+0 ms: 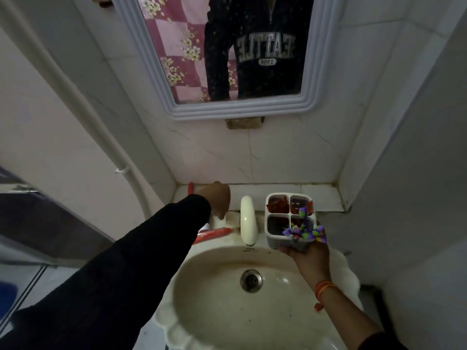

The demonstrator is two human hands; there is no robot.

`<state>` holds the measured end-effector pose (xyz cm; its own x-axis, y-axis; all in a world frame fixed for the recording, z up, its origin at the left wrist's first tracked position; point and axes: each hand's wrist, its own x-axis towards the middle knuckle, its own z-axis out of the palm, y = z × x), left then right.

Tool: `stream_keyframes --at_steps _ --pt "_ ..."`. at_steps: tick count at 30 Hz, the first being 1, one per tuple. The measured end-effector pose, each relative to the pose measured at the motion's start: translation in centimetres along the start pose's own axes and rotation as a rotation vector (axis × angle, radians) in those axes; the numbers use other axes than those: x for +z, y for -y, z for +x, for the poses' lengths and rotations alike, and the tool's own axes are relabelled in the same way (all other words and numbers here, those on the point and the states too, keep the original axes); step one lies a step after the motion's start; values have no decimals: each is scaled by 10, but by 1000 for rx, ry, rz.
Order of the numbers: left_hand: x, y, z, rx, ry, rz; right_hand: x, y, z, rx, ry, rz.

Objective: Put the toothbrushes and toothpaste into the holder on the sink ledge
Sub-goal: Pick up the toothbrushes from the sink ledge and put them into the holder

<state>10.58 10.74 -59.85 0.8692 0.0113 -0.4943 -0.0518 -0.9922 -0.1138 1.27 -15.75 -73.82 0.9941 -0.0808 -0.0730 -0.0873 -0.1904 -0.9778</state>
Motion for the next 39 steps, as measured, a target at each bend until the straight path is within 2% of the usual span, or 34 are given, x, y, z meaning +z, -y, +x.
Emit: stream_keyframes --at_steps 3,8,15,20,21,25,28,30,34,36,39 --pt "32 4 -3 41 53 82 -3 -4 1 8 -43 -28" --pt "62 3 -11 -6 -12 -33 -3 -22 7 14 -31 -97" --pt "68 4 -18 50 -40 -44 -4 -23 8 49 -32 -104" --pt "61 4 -26 18 -7 -56 -4 -34 14 60 12 -73" --pt "57 4 -29 9 -5 -57 -4 -58 23 43 14 -50" --pt "15 7 -49 -65 35 -72 -4 -31 14 59 28 -100" --pt "-34 1 -66 -87 -100 2 -3 -29 14 19 17 -124" --pt "-60 -6 -71 -64 -162 -30 -3 -36 16 7 11 -144" --pt "-94 -31 -70 18 -150 -228 -2 -46 20 40 22 -114" --pt "-103 -49 -69 53 -176 -271 -3 -49 20 -4 31 -101" --pt "-109 -75 -69 106 -201 -309 -1 -16 6 26 -34 -4"
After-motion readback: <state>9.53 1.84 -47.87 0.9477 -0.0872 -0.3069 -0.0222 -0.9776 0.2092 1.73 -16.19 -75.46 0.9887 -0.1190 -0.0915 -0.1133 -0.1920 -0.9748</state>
